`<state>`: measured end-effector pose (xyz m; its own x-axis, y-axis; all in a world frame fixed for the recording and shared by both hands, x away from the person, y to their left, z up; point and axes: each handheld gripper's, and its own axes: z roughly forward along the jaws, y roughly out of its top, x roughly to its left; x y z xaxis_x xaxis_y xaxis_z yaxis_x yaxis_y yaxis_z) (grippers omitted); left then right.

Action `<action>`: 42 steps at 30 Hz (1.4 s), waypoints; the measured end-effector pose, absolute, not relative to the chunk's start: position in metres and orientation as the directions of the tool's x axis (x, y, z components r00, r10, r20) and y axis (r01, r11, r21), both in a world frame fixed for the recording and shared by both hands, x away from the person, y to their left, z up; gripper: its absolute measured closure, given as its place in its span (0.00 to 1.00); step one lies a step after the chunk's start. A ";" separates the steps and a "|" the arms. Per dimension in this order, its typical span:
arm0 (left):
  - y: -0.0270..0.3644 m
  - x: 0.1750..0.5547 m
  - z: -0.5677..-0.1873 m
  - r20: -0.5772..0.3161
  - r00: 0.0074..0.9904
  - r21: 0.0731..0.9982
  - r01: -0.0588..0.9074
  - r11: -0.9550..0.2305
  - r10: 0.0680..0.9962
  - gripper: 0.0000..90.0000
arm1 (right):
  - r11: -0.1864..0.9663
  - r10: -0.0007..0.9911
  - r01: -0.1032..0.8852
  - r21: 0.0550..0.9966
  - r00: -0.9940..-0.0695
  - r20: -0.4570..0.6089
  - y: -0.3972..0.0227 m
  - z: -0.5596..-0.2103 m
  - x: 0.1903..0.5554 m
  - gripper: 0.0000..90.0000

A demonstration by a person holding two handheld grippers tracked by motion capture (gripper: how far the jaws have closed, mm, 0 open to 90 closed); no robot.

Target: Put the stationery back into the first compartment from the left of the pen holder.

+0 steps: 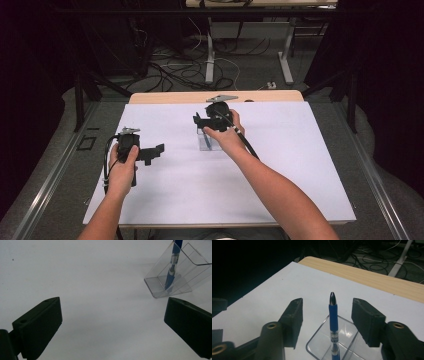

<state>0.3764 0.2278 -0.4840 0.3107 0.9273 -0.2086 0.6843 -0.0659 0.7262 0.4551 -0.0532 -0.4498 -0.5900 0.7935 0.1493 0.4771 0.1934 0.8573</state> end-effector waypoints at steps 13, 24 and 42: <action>0.228 0.376 -0.484 -0.207 0.302 0.725 0.686 -0.061 0.930 0.02 | 0.230 0.757 0.481 0.846 -0.635 0.154 -0.072 -0.438 0.436 0.29; 0.230 0.376 -0.484 -0.203 0.298 0.729 0.682 -0.059 0.933 0.02 | 0.243 0.795 0.465 0.851 -0.598 0.100 -0.098 -0.436 0.429 0.15; 0.231 0.375 -0.485 -0.200 0.300 0.734 0.677 -0.061 0.933 0.02 | 0.226 0.833 0.457 0.860 -0.548 0.073 -0.152 -0.447 0.410 0.00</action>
<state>0.3755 0.2312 -0.4850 0.3004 0.9326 -0.2000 0.6769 -0.0607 0.7335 0.4100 -0.1523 -0.4470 -0.5479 0.8334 0.0726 0.4572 0.2256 0.8603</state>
